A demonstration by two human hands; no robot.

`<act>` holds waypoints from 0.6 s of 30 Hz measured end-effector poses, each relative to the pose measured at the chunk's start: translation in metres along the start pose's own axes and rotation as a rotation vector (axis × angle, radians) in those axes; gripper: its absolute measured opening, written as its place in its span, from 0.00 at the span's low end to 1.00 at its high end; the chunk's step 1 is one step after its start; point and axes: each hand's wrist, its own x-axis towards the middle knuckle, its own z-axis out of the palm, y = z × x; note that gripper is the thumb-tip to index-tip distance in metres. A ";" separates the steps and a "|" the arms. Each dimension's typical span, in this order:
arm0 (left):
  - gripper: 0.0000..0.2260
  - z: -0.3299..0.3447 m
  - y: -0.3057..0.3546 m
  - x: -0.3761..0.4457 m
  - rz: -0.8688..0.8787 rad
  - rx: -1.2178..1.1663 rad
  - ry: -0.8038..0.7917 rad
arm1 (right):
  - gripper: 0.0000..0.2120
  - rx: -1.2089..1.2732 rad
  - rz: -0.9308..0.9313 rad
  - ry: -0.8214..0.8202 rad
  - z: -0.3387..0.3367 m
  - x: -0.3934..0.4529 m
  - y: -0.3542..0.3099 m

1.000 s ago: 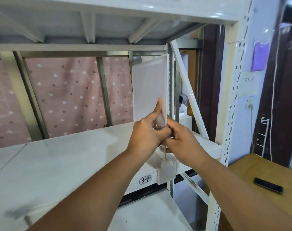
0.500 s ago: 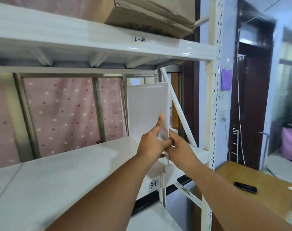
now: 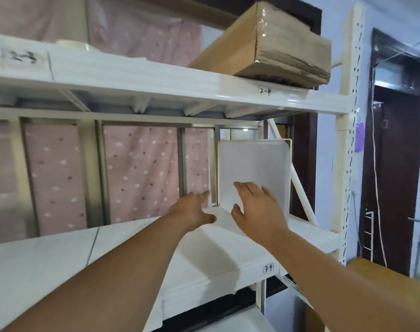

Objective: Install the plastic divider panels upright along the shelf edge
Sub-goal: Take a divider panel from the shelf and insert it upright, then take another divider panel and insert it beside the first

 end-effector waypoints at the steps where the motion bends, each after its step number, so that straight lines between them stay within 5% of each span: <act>1: 0.42 -0.011 -0.012 -0.006 -0.024 0.036 0.003 | 0.27 0.018 -0.008 -0.049 0.003 0.006 -0.010; 12: 0.41 -0.124 -0.162 -0.118 -0.391 0.224 0.079 | 0.37 0.208 -0.198 -0.491 0.053 0.065 -0.160; 18: 0.37 -0.176 -0.220 -0.220 -0.598 0.280 0.152 | 0.39 0.315 -0.372 -0.599 0.074 0.070 -0.260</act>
